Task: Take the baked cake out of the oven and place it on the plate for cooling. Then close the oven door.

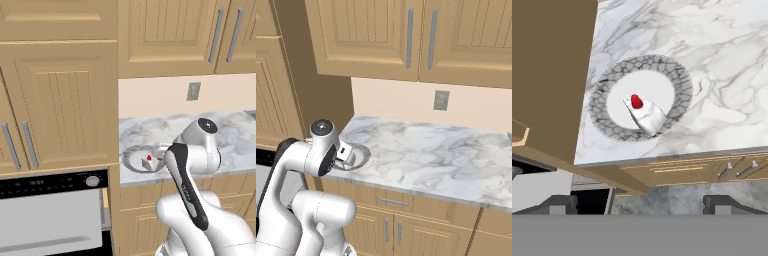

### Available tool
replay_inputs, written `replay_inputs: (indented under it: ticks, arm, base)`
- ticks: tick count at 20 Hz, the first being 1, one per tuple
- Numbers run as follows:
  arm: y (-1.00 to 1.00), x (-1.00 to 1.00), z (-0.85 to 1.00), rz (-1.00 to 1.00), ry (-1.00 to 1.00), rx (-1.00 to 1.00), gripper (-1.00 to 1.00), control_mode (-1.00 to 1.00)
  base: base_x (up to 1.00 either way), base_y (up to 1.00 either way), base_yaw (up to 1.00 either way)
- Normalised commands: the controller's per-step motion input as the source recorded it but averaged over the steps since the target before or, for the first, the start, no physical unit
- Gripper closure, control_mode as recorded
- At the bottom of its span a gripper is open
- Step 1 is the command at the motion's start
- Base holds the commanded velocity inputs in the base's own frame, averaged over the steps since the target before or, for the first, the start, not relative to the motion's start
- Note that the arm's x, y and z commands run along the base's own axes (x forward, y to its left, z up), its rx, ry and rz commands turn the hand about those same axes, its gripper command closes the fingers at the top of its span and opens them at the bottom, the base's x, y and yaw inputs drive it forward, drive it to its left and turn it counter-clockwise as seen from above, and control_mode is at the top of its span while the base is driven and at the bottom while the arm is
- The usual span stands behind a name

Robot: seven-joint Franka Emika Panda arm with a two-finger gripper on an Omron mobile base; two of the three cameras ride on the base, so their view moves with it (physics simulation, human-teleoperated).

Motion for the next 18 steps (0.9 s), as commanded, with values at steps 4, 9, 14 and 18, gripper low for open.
replay_inputs:
  ticks: [4,9,14,18]
  arm:
    - [0.00,-0.59,0.01,0.00,-0.04,0.00,-1.00,-1.00]
    - [0.00,-0.75,0.00,0.00,-0.03,-0.02,-1.00,-1.00]
    - [0.13,-0.85,0.00,0.00,-0.04,-0.09,-1.00,-1.00]
    - [0.28,-0.78,-0.11,0.02,-0.06,-0.11,-1.00,-1.00]
  base:
    - [0.00,0.00,0.00]
    - [0.00,0.00,0.00]
    - [0.00,0.00,0.00]
    - [0.00,0.00,0.00]
